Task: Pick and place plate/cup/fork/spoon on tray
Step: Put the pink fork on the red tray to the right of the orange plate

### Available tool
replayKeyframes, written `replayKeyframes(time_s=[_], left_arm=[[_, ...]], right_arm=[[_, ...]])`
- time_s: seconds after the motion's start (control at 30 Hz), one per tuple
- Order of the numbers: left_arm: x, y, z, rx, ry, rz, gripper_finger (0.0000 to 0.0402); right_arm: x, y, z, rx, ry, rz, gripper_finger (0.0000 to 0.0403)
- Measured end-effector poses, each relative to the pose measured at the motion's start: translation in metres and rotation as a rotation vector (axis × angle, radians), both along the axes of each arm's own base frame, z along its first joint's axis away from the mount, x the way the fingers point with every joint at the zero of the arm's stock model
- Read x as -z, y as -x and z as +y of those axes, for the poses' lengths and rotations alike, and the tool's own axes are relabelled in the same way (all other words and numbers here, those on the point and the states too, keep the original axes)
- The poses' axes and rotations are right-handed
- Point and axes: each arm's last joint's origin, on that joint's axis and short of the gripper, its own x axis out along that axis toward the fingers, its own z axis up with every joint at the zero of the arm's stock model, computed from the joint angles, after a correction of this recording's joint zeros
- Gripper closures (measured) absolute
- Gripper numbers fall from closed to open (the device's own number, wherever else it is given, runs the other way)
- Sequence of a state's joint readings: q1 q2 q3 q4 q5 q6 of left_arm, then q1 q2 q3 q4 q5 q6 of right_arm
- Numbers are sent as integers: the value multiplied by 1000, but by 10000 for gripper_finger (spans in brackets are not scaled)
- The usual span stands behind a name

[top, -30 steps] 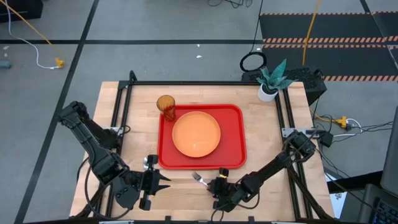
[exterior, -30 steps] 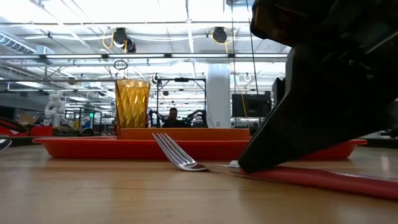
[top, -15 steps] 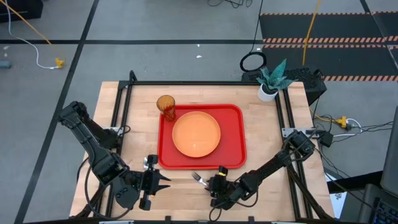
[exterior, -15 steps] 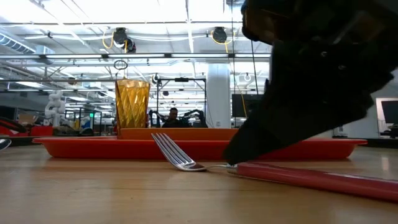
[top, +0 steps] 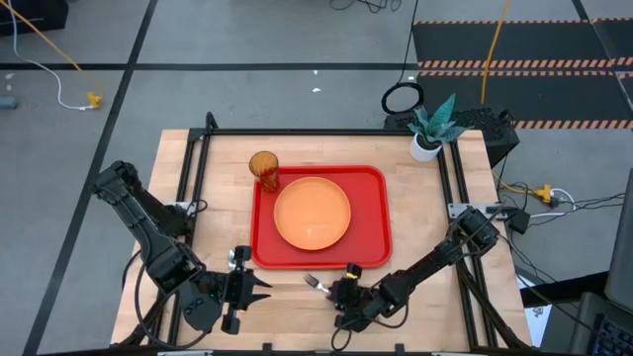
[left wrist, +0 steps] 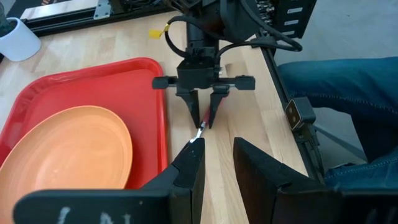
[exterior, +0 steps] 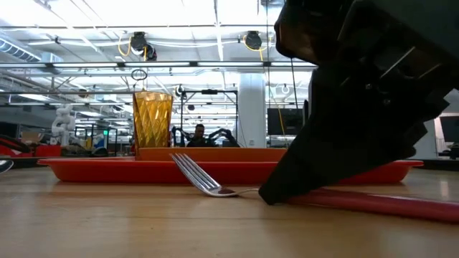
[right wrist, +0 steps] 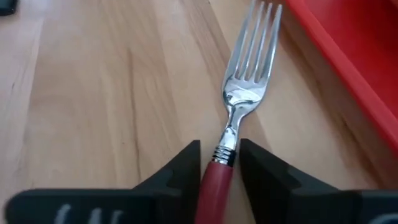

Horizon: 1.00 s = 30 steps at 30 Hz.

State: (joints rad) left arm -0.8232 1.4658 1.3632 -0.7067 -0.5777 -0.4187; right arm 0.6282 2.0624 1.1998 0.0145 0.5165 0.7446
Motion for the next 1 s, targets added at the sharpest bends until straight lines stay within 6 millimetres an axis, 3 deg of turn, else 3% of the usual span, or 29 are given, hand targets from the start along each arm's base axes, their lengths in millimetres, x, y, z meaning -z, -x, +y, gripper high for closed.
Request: replayKeyframes(time_s=[0.27,0.6,1.0], left_arm=[[0,0,0,0,0,0,314],[0,0,0,6,-26,-8,314],[0,0,1,4,-41,-16,314]], right_arm=[[1,0,0,-6,0,12,379],[-12,3,-1,-43,-20,19,372],[-45,5,-1,-89,-30,-52,376]])
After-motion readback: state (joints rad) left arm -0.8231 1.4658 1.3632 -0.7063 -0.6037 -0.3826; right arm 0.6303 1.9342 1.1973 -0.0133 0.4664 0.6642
